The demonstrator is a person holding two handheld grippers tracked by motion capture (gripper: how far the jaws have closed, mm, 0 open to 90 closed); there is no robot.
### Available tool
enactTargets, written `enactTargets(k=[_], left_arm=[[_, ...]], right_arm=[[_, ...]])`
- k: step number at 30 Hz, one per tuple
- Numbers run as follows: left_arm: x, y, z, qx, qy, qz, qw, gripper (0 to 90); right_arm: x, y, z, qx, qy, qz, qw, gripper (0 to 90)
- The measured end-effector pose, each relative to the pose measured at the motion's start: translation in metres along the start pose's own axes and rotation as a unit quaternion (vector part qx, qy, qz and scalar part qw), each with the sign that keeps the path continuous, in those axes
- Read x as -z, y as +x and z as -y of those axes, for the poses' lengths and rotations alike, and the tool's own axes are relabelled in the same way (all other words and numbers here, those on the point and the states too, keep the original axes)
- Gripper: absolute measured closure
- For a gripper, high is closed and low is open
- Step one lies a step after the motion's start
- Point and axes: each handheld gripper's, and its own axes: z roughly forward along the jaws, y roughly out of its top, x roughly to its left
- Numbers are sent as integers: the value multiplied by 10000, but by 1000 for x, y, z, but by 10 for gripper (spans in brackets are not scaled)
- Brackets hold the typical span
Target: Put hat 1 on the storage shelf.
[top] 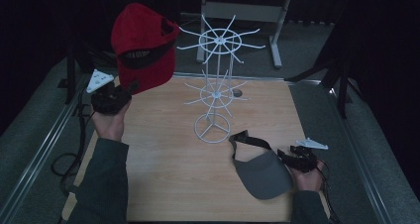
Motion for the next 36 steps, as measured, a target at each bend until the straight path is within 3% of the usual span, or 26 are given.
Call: enactTargets(k=[12,25,36], left_arm=[[8,1,-5,105,-201,96,9997,859],[12,-2,-8,291,-396,351,9982,859],[17,-7,-14,194,-578,630,9962,859]], right_arm=[[0,0,0,-1,-1,1,10000,376],[0,0,0,-4,1,0,10000,376],[0,0,0,-2,0,3,10000,376]])
